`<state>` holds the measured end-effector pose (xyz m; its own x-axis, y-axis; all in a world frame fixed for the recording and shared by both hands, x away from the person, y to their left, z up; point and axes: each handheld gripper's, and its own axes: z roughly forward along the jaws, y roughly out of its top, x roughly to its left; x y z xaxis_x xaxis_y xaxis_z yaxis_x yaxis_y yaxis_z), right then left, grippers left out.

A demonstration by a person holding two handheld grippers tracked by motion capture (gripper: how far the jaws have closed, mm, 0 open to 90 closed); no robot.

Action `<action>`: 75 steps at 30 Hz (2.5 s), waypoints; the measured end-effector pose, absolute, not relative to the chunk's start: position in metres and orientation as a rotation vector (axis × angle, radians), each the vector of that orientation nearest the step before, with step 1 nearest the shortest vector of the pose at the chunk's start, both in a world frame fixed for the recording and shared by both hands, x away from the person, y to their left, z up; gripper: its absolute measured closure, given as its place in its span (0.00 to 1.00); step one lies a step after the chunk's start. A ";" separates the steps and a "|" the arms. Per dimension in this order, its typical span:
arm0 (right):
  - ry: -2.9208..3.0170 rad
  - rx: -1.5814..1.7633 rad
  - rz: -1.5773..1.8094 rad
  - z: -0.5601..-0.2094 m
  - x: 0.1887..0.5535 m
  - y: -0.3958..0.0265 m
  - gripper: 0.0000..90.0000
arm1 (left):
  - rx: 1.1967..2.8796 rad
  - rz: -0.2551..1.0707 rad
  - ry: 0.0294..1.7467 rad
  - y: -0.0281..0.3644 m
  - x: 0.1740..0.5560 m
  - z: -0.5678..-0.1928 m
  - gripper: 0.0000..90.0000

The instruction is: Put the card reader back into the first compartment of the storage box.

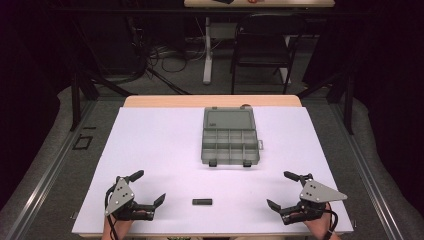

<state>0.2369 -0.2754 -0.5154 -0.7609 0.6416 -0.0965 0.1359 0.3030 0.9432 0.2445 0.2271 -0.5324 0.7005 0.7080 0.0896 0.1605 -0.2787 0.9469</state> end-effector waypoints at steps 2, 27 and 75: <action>2.120 0.684 1.461 -0.515 0.237 -0.275 0.00 | 1.808 0.622 0.687 0.228 0.244 -0.532 0.00; 2.171 0.692 1.449 -0.518 0.242 -0.275 0.00 | 1.905 0.507 0.621 0.209 0.267 -0.525 0.00; 2.193 0.712 1.414 -0.521 0.244 -0.274 0.00 | 2.121 0.329 0.437 0.167 0.300 -0.522 0.00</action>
